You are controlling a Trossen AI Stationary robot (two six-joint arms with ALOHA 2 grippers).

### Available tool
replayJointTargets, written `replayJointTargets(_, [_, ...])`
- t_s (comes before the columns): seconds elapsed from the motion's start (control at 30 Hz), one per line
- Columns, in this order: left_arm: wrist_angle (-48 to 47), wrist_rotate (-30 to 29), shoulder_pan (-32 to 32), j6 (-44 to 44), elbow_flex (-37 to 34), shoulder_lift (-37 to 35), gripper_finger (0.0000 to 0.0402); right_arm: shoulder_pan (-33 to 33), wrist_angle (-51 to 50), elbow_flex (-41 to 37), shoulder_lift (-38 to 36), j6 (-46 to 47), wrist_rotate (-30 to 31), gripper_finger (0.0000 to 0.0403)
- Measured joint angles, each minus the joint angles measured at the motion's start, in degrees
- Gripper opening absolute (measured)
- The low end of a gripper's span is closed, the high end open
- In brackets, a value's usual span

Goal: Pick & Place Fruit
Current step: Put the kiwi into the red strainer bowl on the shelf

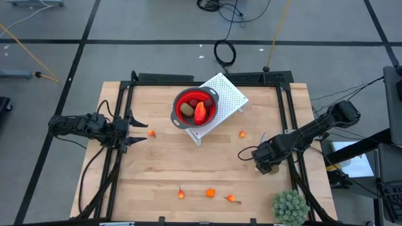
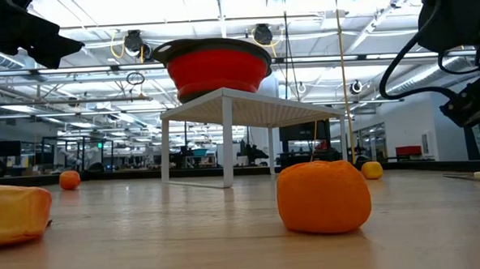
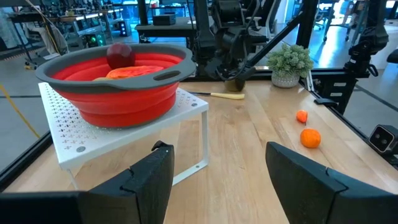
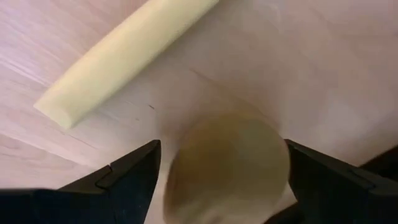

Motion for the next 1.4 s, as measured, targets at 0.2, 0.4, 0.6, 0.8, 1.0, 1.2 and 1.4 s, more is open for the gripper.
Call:
replayJointTargets(0.2, [0.00, 0.00, 0.00, 0.26, 0.00, 0.01, 0.0253, 0.00, 0.63, -0.02, -0.01, 2.32, -0.75, 0.0272])
replayJointTargets(0.4, [-0.02, -0.11, -0.02, 0.35, 0.00, 0.01, 0.0253, -0.02, 3.27, -0.02, -0.01, 2.40, -6.47, 0.0220])
replayJointTargets(0.6, [-0.02, -0.13, -0.01, 0.40, 0.00, 0.00, 0.0253, -0.02, 7.42, -0.02, -0.01, 3.71, -13.27, 0.0216])
replayJointTargets(0.8, [-0.01, -0.13, -0.02, 0.48, 0.00, -0.01, 0.0253, -0.02, 16.74, -0.02, -0.04, 5.50, -16.66, 0.0220])
replayJointTargets(1.0, [-0.02, -0.13, -0.02, 0.48, 0.00, 0.01, 0.0253, -0.01, 33.57, 0.03, -0.04, 9.27, -15.06, 0.0215])
replayJointTargets(1.2, [-0.02, -0.09, 0.00, 0.44, 0.00, 0.01, 0.0253, 0.00, 52.60, 0.05, -0.06, 9.88, -5.65, 0.0219])
replayJointTargets(1.4, [-0.01, -0.04, -0.02, 0.35, 0.00, 0.00, 0.0253, 0.00, 68.99, 0.05, -0.06, 7.72, 9.17, 0.0218])
